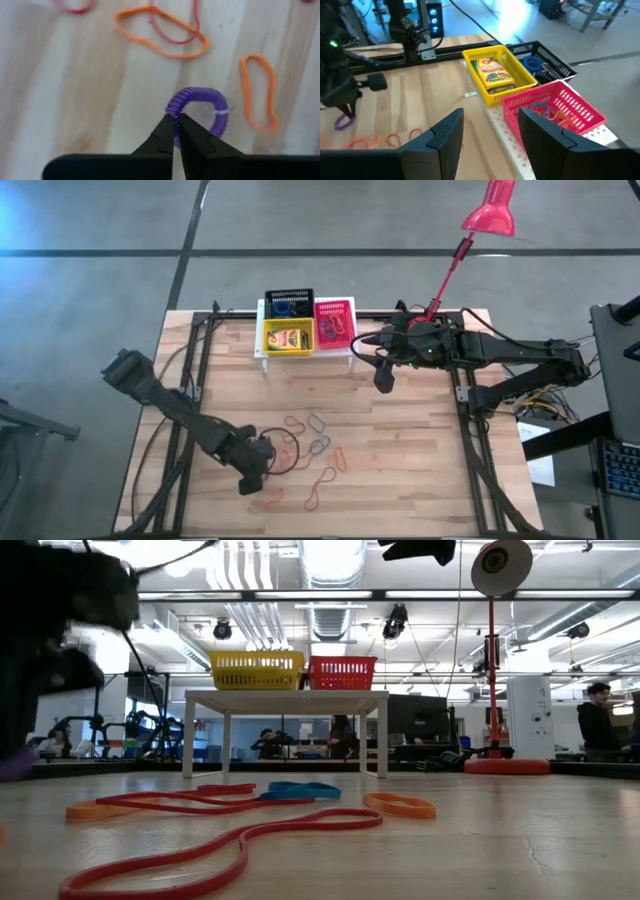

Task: Pick & Place Office Desk Supplies
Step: Put the purple spring keychain into the black basket on the shelf

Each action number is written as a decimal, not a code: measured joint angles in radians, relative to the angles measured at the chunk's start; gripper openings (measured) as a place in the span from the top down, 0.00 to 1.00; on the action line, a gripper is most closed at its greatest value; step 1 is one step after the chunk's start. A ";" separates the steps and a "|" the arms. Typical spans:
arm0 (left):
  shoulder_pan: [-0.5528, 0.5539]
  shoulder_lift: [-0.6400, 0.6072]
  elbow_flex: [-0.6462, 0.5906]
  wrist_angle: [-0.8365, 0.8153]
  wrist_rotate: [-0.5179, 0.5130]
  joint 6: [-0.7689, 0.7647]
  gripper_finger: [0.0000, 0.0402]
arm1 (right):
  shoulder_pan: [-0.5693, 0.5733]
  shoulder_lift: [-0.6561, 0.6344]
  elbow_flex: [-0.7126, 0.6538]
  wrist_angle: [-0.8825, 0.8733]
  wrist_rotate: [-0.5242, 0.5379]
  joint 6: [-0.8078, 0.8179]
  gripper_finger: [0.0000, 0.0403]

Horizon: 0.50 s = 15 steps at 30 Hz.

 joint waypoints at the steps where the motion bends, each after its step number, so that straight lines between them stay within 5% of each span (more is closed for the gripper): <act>1: 0.000 -0.027 0.016 -0.054 -0.003 0.001 0.97 | 0.000 0.000 0.000 0.004 0.009 0.007 0.55; 8: 0.070 -0.237 0.091 -0.217 -0.007 0.057 0.97 | -0.002 0.004 -0.010 0.047 0.028 0.056 0.55; 15: 0.345 -0.301 0.206 -0.217 -0.007 0.448 0.97 | 0.001 0.010 -0.022 0.043 0.032 0.188 0.55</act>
